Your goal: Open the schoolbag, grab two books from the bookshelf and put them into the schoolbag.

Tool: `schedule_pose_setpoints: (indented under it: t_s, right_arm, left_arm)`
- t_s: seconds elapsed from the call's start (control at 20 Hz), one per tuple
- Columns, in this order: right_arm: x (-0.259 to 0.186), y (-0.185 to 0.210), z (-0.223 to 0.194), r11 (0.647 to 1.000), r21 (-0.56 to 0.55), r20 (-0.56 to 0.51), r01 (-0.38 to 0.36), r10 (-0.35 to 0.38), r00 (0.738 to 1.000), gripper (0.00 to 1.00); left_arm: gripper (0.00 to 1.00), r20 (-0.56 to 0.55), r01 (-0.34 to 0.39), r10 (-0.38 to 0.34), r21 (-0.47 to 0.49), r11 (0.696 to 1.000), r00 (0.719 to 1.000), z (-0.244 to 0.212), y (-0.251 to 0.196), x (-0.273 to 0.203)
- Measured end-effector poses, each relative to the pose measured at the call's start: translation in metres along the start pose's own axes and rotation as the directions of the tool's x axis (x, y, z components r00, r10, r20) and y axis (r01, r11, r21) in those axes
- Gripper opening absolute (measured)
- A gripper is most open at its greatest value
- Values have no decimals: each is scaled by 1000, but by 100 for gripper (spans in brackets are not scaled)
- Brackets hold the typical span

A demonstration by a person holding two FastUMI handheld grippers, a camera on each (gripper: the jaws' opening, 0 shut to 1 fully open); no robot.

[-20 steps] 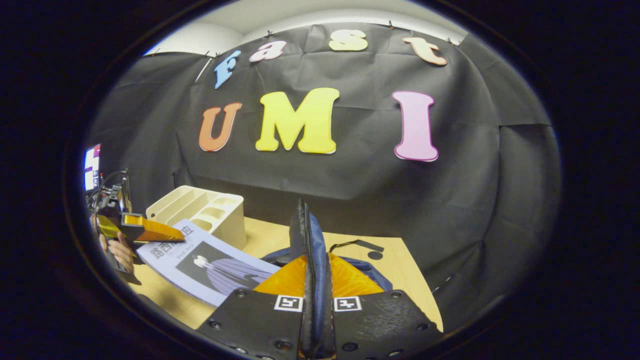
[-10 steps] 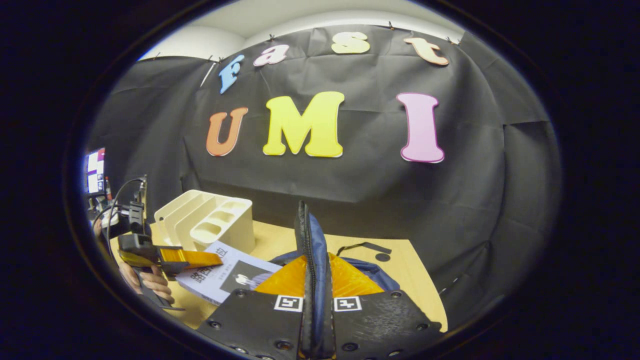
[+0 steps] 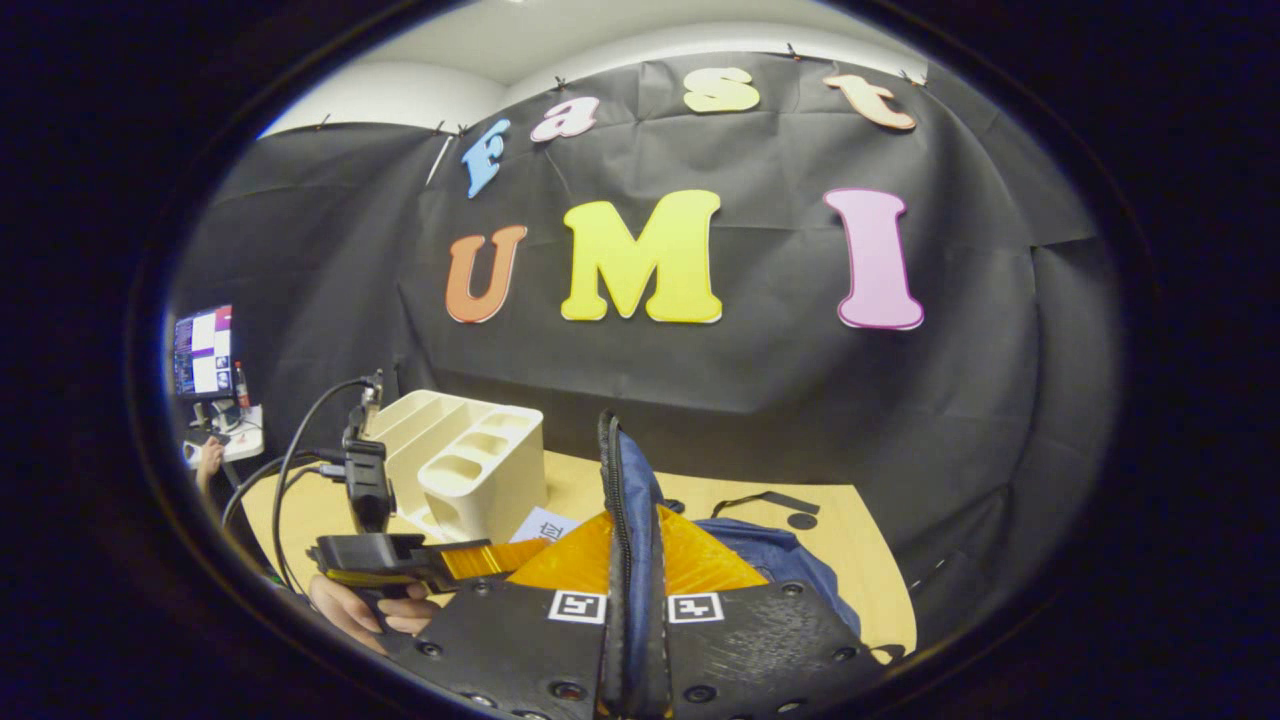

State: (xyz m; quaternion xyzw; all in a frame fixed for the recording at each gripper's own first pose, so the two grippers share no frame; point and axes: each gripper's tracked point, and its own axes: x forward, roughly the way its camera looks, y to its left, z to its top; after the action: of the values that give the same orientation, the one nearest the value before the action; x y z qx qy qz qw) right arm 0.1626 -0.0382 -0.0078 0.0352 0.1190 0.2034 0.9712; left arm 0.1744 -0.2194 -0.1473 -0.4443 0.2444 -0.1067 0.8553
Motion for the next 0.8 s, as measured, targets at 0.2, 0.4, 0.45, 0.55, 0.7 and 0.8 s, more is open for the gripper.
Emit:
schedule_pose_setpoints:
  t_s: [0.2, 0.4, 0.45, 0.55, 0.7, 0.8]
  right_arm:
    - [-3, -8, 1, 1000, 15, 16, -3, 2, 1000, 8]
    - [-8, -18, 3, 999, 34, 37, -3, 1, 999, 8]
    - [-9, -20, 2, 999, 39, 39, -2, 0, 999, 8]
    - [-11, -25, 0, 999, 49, 41, 0, -2, 999, 11]
    - [-12, -36, -5, 998, 67, 36, 10, -13, 999, 8]
    - [-12, -43, -10, 996, 82, 31, 19, -21, 999, 8]
  left_arm:
    - [45, -12, 10, -10, 6, 1000, 1000, -14, -16, 17]
    - [44, -8, 13, -13, 20, 1000, 1000, -23, -27, 30]
    - [44, -6, 14, -14, 23, 1000, 1000, -27, -31, 33]
    - [45, -2, 16, -15, 31, 999, 1000, -35, -37, 40]
    - [45, 22, 7, -7, 28, 1000, 1000, -41, -38, 47]
    - [45, 39, 1, -2, 29, 1000, 999, -43, -37, 49]
